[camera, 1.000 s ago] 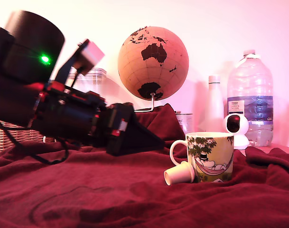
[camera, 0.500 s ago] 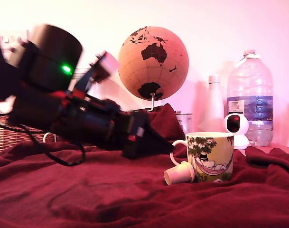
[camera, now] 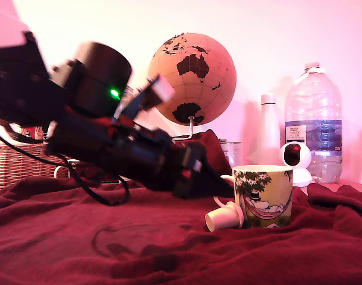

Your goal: Pick up the coffee capsules on the table and drop them inside the coffee cup

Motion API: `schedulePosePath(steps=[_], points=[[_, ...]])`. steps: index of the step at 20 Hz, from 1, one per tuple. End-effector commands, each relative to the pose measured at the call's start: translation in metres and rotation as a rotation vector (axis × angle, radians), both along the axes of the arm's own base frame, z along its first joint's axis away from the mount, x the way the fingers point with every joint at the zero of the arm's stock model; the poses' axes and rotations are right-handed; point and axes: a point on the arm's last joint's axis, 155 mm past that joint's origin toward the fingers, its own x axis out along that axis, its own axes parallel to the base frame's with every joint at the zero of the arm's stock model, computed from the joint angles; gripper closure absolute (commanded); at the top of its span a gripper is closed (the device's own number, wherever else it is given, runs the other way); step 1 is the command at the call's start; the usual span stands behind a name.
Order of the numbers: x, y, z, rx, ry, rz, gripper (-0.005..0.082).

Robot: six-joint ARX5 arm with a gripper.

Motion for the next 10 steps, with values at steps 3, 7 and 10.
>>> schedulePosePath(steps=[3,7,10], points=[[0.004,-0.006,-0.021,0.047,0.054,-0.004,0.0269],[0.008,-0.009,-0.029,0.073,0.084,-0.003,0.0270],[0.010,-0.013,-0.038,0.096,0.114,-0.008,0.0270]])
